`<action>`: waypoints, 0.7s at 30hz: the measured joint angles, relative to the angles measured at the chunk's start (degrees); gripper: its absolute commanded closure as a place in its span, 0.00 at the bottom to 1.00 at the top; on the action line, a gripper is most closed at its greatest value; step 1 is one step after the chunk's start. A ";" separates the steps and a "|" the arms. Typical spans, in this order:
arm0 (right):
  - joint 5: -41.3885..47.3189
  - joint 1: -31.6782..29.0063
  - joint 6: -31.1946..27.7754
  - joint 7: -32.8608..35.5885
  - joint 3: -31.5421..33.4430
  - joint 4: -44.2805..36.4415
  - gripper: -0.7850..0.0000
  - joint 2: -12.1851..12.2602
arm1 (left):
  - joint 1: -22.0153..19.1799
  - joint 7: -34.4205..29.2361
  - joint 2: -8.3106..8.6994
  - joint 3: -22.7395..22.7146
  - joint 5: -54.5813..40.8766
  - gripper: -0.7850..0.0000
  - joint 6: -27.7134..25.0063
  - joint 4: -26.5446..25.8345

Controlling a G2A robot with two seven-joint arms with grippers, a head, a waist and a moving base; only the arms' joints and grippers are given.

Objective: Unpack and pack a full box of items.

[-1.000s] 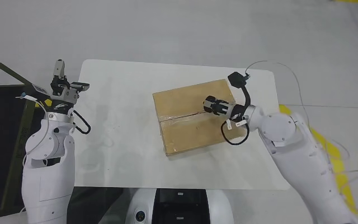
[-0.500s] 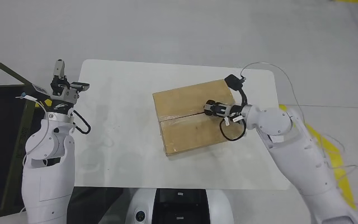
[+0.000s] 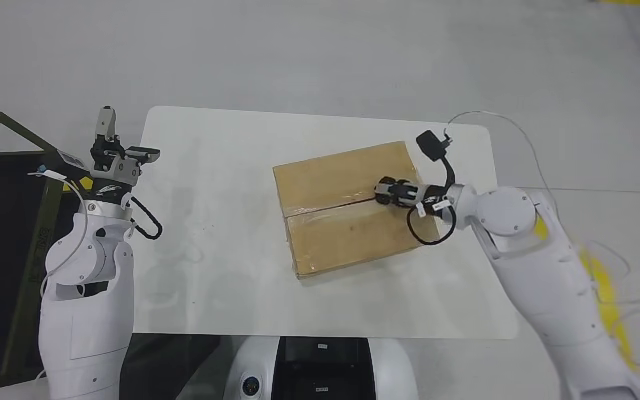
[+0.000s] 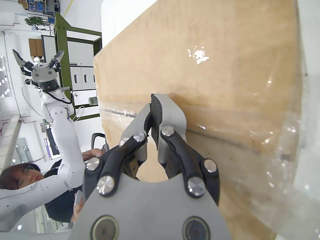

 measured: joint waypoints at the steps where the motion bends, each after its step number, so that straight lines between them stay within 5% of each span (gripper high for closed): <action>1: 0.29 -0.14 0.30 0.22 0.39 0.22 1.00 0.07 | 0.00 0.00 0.00 0.00 0.00 0.00 0.00 0.00; 21: 6.40 -1.93 2.80 2.91 8.94 4.38 1.00 1.60 | 0.00 0.00 0.00 0.00 0.00 0.00 0.00 0.00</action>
